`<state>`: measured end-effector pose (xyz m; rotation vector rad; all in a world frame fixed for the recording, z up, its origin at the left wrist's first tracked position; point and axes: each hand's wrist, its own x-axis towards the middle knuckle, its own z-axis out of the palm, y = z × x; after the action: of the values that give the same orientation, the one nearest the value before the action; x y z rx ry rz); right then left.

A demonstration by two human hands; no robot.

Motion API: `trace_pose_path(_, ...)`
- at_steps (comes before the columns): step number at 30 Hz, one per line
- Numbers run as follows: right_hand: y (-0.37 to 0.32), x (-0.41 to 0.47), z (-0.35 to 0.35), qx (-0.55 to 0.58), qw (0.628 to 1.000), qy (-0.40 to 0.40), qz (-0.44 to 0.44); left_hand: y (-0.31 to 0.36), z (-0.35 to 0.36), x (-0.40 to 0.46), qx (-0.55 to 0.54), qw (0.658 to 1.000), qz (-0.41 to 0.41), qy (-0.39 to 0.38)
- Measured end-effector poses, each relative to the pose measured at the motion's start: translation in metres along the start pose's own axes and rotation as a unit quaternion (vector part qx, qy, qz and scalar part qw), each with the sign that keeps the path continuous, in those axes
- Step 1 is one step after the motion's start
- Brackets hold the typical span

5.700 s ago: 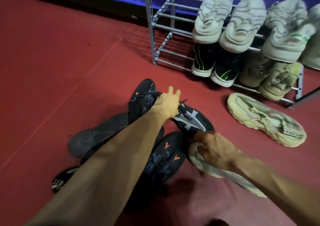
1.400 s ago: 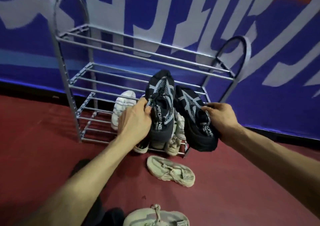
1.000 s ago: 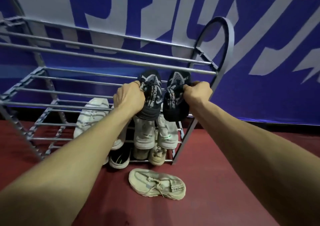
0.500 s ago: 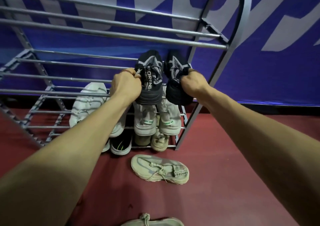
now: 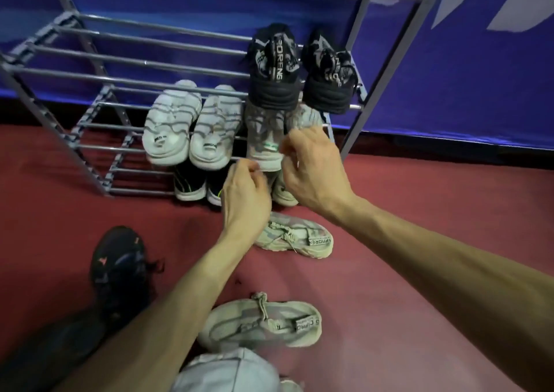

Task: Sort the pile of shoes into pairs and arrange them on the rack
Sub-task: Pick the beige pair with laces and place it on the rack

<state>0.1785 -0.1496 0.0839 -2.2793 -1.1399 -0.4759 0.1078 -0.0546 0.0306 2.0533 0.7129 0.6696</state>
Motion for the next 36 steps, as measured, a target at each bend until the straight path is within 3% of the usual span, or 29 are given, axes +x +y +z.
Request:
trace_pose_path(7,0.023,-0.098,0.046,-0.010,0.964,-0.258,0.060,-0.071,0.006,-0.057,0.072,0.977,-0.023,-0.198)
trace_pose_path(11,0.031,-0.146,0.069,-0.037,0.885,-0.456,0.084,-0.093,0.010,-0.075,0.106,0.951,-0.043,-0.286)
trace_pose_path(15,0.035,-0.181,0.090,-0.061,0.823,-0.557,0.090,-0.101,0.012,-0.075,0.132,0.922,-0.060,-0.360)
trace_pose_path(19,0.036,-0.203,0.109,-0.089,0.794,-0.597,0.076,-0.111,0.014,-0.071,0.153,0.906,-0.091,-0.383)
trace_pose_path(24,0.035,-0.219,0.117,-0.157,0.786,-0.598,0.017,-0.119,0.024,-0.064,0.160,0.898,-0.112,-0.395)
trace_pose_path(32,0.067,-0.218,0.082,-0.096,0.815,-0.553,0.146,-0.105,0.100,-0.044,0.147,0.907,-0.158,-0.361)
trace_pose_path(36,0.089,-0.215,0.064,-0.110,0.796,-0.549,0.229,-0.088,0.146,-0.041,0.061,0.888,-0.290,-0.350)
